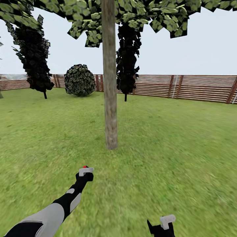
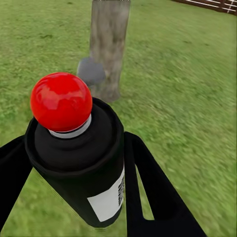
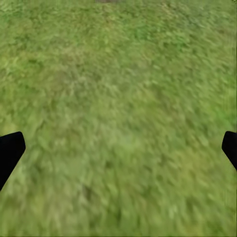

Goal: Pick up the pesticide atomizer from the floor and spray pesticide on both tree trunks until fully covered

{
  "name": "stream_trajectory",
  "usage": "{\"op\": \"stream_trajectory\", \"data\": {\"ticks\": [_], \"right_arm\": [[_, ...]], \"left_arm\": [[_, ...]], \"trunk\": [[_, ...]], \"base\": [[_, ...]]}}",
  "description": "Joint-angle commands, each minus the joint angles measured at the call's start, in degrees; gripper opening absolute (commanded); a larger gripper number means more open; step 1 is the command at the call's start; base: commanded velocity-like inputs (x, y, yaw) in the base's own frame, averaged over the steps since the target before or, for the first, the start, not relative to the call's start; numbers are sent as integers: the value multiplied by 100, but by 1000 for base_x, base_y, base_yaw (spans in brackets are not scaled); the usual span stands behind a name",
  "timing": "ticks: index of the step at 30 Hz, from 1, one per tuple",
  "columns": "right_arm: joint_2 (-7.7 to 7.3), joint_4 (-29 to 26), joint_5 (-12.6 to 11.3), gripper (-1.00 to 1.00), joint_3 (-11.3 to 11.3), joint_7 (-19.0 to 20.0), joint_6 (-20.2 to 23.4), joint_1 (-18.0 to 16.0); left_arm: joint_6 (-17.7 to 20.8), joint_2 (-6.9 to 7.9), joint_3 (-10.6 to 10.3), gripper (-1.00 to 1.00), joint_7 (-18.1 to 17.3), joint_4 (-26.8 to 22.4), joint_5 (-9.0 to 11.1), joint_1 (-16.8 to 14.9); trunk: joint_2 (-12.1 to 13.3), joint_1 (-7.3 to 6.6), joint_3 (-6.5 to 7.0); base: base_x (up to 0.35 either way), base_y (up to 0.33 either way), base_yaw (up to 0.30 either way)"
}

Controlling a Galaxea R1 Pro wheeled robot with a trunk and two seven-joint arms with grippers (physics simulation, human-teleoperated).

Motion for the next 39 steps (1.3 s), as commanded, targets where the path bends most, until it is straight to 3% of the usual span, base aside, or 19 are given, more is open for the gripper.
{"op": "stream_trajectory", "data": {"ticks": [1, 23, 35, 39], "right_arm": [[1, 3, 54, 100, -29, 13, -21, -5], [35, 115, 46, 100, -29, 12, -20, -5], [30, 86, 44, 100, -50, 7, -28, -3], [-10, 60, 59, 100, -54, -165, -31, -2]], "left_arm": [[-15, 0, -12, -100, -42, 8, 63, -6], [-17, -8, -10, -100, -47, 63, 62, -6], [-55, 19, 5, -100, -33, 248, 90, -6], [-59, 25, 8, -100, -30, 254, 99, -6]], "trunk": [[-7, 5, -10], [-7, 5, -10], [-7, 5, -10], [-7, 5, -10]], "base": [[350, -1, 0], [328, 45, 0], [48, 48, 0], [0, 0, 0]]}}
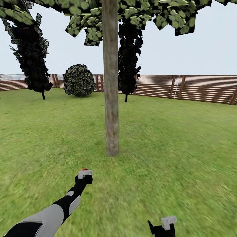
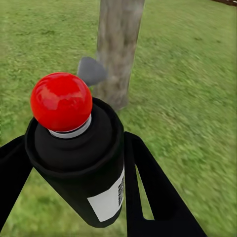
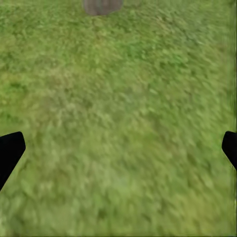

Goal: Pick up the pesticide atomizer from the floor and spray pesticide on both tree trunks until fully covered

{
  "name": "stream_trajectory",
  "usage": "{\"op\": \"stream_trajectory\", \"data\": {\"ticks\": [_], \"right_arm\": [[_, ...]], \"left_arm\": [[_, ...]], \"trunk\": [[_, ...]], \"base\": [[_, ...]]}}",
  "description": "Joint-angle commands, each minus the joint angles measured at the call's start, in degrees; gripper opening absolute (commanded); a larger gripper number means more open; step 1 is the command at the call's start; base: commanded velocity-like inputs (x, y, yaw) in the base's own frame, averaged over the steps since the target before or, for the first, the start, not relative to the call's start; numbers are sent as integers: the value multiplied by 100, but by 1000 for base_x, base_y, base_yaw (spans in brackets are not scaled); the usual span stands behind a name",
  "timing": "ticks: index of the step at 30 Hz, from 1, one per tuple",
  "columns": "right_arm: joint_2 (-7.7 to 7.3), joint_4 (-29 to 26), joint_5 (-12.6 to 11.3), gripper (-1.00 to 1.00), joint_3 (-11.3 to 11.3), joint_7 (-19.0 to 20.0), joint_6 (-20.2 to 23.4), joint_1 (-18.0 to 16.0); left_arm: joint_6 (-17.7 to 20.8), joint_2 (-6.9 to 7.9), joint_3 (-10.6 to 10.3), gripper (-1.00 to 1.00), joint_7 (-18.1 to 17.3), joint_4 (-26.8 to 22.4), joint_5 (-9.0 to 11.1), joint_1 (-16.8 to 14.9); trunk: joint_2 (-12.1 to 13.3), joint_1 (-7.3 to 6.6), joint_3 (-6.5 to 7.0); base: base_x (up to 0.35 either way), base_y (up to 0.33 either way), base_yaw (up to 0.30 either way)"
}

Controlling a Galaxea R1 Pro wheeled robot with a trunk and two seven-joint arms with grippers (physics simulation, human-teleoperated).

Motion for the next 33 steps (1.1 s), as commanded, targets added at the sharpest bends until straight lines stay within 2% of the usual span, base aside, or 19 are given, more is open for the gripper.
{"op": "stream_trajectory", "data": {"ticks": [1, 6, 9, 10, 13, 15, 16, 17, 18, 19, 21, 23, 24, 25, 26, 27, 30, 32, 33], "right_arm": [[-13, -12, 57, 100, -31, -37, -12, -6], [-104, -364, 50, 100, -31, -79, 240, -204], [-132, -421, 59, 100, -27, -47, 1049, -752], [-140, -375, 65, 100, -26, -10, 1436, -1058], [-159, -277, 71, 100, -20, 172, 1810, -1522], [-229, -202, 80, 100, -17, 732, 2054, -2033], [-269, -192, 81, 100, -16, 901, 2091, -2133], [-371, -175, 79, 100, -15, 1504, 2289, -2446], [-410, -169, 78, 100, -15, 2008, 2540, -2669], [-424, -167, 78, 100, -15, 2277, 2682, -2773], [-457, -185, 77, 100, -14, 3293, 3133, -3113], [-464, -195, 77, 100, -14, 3689, 3259, -3270], [-466, -201, 75, 100, -14, 4010, 3344, -3411], [-466, -203, 76, 100, -14, 4153, 3375, -3472], [-458, -207, 73, 100, -14, 4407, 3419, -3568], [-452, -208, 72, -100, -12, 4518, 3434, -3603], [-360, -236, 69, -100, -8, 4840, 3476, -3700], [-259, -270, 69, -100, -2, 4919, 3486, -3725], [-226, -278, 69, -100, 1, 4937, 3488, -3731]], "left_arm": [[-12, -2, -8, -100, -42, 8, 62, -6], [4, -10, -13, -100, -53, 9, 58, -6], [17, -10, -18, -100, -69, 9, 56, -6], [31, -9, -30, -100, -83, 9, 54, -6], [163, -8, -52, -100, -190, 8, 49, -6], [598, -2, -72, -100, -616, -27, 37, -6], [700, 2, -75, -100, -761, -34, 35, -6], [915, 58, -82, -100, -1333, -47, 32, -6], [1000, 108, -87, -100, -1803, -52, 29, -6], [1033, 131, -88, -100, -2055, -54, 27, -6], [1198, 190, -97, -100, -3016, -67, 18, -6], [1381, 205, -99, -100, -3379, -127, 15, -6], [1619, 216, -101, -100, -3648, -256, 4, -6], [1737, 221, -105, -100, -3755, -331, -19, -6], [1924, 227, -129, -100, -3949, -471, -135, -6], [1993, 230, -150, -100, -4043, -526, -233, -6], [2185, 231, -220, -100, -4494, -680, -869, -8], [2227, 228, -239, -100, -4667, -721, -1110, -7], [2234, 225, -246, -100, -4703, -732, -1164, -7]], "trunk": [[-8, 2, -10], [-8, 2, -10], [-8, 2, -10], [-8, 2, -10], [-8, 2, -10], [-8, 2, -10], [-8, 2, -10], [-8, 2, -10], [-8, 2, -10], [-8, 2, -10], [-8, 2, -10], [-8, 2, -10], [-8, 2, -10], [-8, 2, -10], [-8, 2, -10], [-8, 2, -10], [-8, 2, -10], [-8, 2, -10], [-8, 2, -10]], "base": [[0, 0, 0], [0, 0, 0], [0, 0, 0], [0, 0, 0], [0, 0, 0], [0, 0, 0], [0, 0, 0], [0, 0, 0], [0, 0, 0], [0, 0, 0], [0, 0, 0], [0, 0, 0], [0, 0, 0], [0, 0, 0], [0, 0, 0], [0, 0, 0], [0, 0, 0], [0, 0, 0], [0, 0, 0]]}}
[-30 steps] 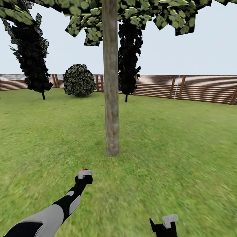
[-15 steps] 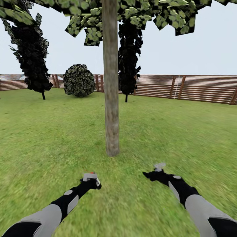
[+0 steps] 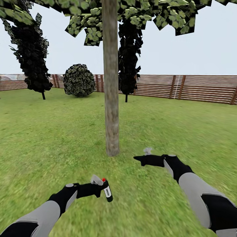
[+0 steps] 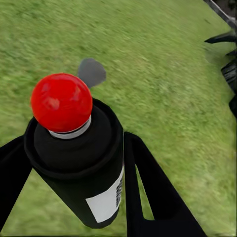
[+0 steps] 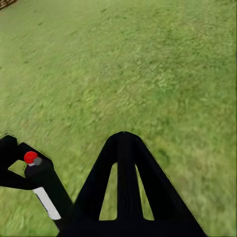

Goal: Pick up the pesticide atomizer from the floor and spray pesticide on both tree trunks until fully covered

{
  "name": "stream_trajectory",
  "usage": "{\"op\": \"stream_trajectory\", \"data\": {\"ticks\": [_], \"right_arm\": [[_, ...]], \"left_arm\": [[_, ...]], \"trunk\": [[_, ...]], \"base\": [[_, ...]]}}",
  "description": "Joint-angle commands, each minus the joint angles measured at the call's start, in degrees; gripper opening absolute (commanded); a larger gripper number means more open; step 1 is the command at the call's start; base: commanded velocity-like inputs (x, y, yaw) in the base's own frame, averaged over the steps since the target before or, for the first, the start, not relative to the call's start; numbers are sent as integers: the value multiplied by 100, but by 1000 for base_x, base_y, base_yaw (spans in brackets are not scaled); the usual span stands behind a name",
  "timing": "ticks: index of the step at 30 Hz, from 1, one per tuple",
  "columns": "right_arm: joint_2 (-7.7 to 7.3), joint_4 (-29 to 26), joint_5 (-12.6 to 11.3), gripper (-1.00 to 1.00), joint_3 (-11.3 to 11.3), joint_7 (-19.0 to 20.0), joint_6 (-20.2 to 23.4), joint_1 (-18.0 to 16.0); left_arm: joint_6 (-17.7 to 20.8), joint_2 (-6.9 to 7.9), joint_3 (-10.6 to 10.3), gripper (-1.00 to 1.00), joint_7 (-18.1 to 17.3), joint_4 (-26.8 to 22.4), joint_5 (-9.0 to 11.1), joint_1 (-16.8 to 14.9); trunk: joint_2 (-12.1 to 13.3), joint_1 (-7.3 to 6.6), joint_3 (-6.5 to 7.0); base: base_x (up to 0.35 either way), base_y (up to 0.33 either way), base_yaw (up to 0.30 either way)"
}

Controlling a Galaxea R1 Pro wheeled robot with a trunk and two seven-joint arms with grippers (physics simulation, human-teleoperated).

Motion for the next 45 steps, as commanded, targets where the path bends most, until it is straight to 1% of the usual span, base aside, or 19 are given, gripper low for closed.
{"op": "stream_trajectory", "data": {"ticks": [1, 3, 5, 6, 7, 10, 12, 13, 14, 17, 20, 28, 32, 34, 36, 41, 45], "right_arm": [[71, -21, 52, -100, -22, 54, 31, -12], [171, -28, 55, -100, -16, 70, 33, -16], [373, -35, 70, -100, 43, 90, 41, -21], [410, -36, 73, -100, 86, 94, 52, -22], [481, -38, 77, -100, 193, 99, 109, -23], [589, -50, 81, -100, 350, 99, 239, -24], [746, -73, 82, -100, 500, 108, 368, -20], [814, -82, 78, -100, 641, 192, 424, -17], [833, -83, 77, -100, 704, 281, 444, -17], [879, -84, 77, -100, 736, 324, 453, -17], [900, -84, 77, -100, 745, 337, 459, -17], [976, -56, 76, -100, 760, 338, 466, -12], [991, -42, 76, -100, 858, 332, 478, -9], [995, 74, 76, -100, 897, 318, 675, -8], [996, 130, 76, -100, 906, 310, 762, -8], [1033, 192, 76, -100, 914, 296, 840, 0], [1065, 209, 76, -100, 913, 292, 851, 1]], "left_arm": [[-26, 1, -29, -100, -35, -16, -56, -4], [-20, -20, -45, -100, -95, -56, -141, -4], [-7, -63, -82, -100, -132, -286, -270, -3], [-3, -70, -107, -100, -137, -362, -337, -3], [4, -79, -158, -100, -145, -491, -503, -3], [8, -91, -210, -100, -151, -613, -712, -3], [7, -100, -248, -100, -158, -706, -865, -3], [5, -104, -262, -100, -243, -740, -919, -3], [4, -104, -265, -100, -493, -748, -931, -3], [9, -105, -263, -100, -672, -751, -936, -3], [7, -105, -255, -100, -727, -751, -938, -3], [13, -120, -263, -100, -763, -755, -934, -3], [19, -135, -266, -100, -760, -759, -931, -3], [21, -138, -266, -100, -757, -764, -925, -3], [21, -139, -264, -100, -757, -772, -923, -3], [22, -146, -259, -100, -756, -829, -922, -3], [22, -219, -257, -100, -751, -862, -921, -3]], "trunk": [[-9, 2, -10], [-9, 2, -10], [-9, 2, -10], [-9, 2, -10], [-9, 2, -10], [-9, 2, -10], [-9, 2, -10], [-9, 2, -10], [-9, 2, -10], [-9, 2, -10], [-9, 2, -10], [-9, 2, -10], [-9, 2, -10], [-9, 2, -10], [-9, 2, -10], [-9, 2, -10], [-9, 2, -10]], "base": [[0, 0, 0], [0, 0, 0], [0, 0, 0], [0, 0, 0], [0, 0, 0], [0, 0, 0], [0, 0, 0], [0, 0, 0], [0, 0, 0], [0, 0, 0], [0, 0, 0], [0, 0, 0], [0, 0, 0], [0, 0, 0], [0, 0, 0], [0, 0, 0], [0, 0, 0]]}}
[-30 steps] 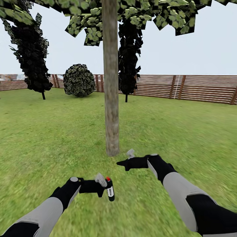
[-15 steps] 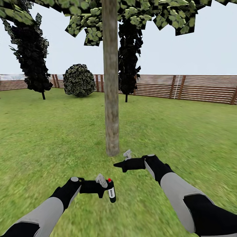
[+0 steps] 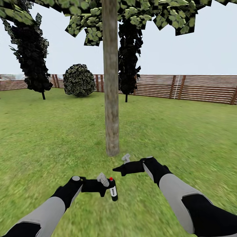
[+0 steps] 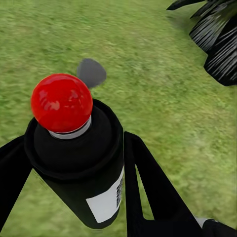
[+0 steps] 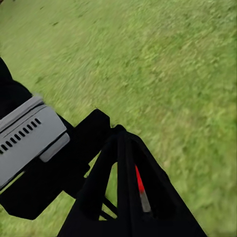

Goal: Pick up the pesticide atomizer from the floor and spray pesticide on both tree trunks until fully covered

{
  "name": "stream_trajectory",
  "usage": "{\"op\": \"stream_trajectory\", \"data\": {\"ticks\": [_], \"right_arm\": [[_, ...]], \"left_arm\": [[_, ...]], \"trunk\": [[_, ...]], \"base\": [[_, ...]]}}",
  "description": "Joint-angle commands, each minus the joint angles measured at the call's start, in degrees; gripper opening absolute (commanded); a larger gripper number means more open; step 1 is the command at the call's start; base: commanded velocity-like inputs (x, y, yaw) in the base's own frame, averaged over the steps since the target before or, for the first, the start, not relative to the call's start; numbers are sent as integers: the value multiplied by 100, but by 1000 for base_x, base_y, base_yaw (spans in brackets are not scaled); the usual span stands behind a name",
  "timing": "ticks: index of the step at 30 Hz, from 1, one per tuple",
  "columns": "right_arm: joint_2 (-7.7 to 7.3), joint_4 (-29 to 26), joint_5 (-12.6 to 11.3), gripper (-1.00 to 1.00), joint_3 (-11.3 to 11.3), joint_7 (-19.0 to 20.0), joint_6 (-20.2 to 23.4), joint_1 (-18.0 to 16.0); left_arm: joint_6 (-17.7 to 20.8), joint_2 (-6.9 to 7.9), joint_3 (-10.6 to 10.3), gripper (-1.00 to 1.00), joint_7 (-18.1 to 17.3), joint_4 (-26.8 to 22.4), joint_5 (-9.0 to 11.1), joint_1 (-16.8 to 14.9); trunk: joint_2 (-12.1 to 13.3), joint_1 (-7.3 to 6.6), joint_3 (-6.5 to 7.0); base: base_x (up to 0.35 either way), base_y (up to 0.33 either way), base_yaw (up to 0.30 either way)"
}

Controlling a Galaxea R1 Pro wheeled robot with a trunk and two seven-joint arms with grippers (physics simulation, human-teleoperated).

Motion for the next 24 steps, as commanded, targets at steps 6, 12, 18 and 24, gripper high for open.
{"op": "stream_trajectory", "data": {"ticks": [6, 12, 18, 24], "right_arm": [[16, 104, 34, -100, -18, 10, 56, -2], [22, 293, 35, -100, -18, -46, 44, 0], [22, 377, 41, -100, -23, -61, 32, 4], [21, 396, 41, -100, -26, -64, 30, 6]], "left_arm": [[-27, -40, 11, -100, -13, -19, -44, -4], [-27, -45, 14, -100, -15, -44, -42, -4], [-27, -45, 19, -100, -11, -89, -36, -4], [-27, -45, 20, -100, -11, -98, -35, -4]], "trunk": [[-9, 2, -10], [-9, 2, -10], [-9, 2, -10], [-9, 2, -10]], "base": [[0, 0, 0], [0, 0, 0], [0, 0, 0], [0, 0, 0]]}}
